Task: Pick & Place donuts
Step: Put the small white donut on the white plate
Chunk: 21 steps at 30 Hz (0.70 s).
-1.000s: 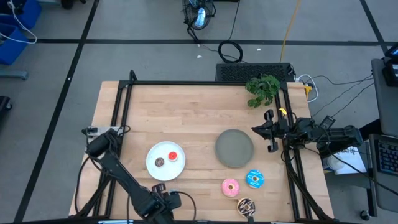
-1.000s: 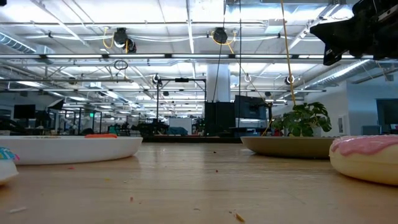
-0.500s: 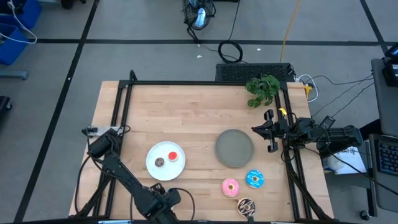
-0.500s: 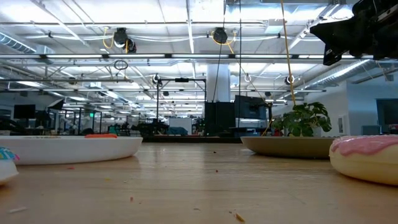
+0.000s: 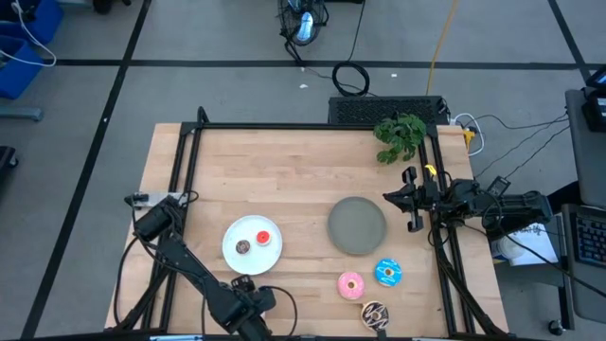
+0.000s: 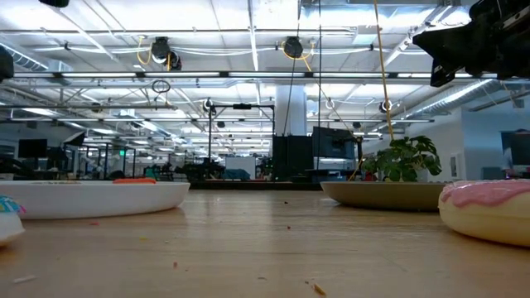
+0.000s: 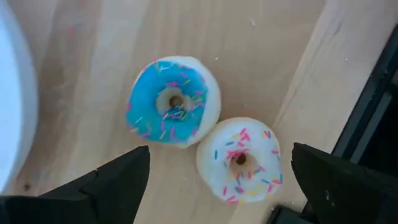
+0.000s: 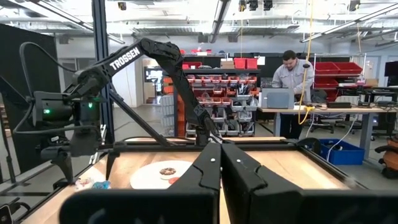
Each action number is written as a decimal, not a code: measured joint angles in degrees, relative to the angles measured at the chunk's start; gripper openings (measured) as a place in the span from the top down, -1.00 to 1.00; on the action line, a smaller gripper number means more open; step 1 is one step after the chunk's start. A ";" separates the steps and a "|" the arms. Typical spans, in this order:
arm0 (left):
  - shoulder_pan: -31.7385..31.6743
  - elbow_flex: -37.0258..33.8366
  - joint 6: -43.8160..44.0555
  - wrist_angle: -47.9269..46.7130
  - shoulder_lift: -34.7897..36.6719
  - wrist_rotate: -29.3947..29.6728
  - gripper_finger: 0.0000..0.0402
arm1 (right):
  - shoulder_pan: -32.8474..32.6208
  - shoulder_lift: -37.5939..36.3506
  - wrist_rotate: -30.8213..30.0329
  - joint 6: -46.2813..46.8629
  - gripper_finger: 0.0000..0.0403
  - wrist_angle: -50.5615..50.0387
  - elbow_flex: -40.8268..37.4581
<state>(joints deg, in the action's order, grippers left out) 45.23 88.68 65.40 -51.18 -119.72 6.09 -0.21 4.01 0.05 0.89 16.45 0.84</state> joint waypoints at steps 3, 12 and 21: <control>0.00 -1.04 -0.26 1.64 0.00 -0.49 -0.92 | 0.00 0.00 0.00 0.00 1.00 0.00 0.02; 0.26 -2.14 2.89 2.59 0.00 -2.93 -0.92 | 0.00 0.00 0.00 -0.02 1.00 0.00 0.02; 0.26 -5.61 2.73 10.32 0.44 -2.87 -0.92 | 0.00 0.00 0.00 -0.02 1.00 0.00 0.02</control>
<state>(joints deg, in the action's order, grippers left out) 45.50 83.08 68.13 -40.86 -119.28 3.21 -0.21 4.01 0.05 0.87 16.45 0.86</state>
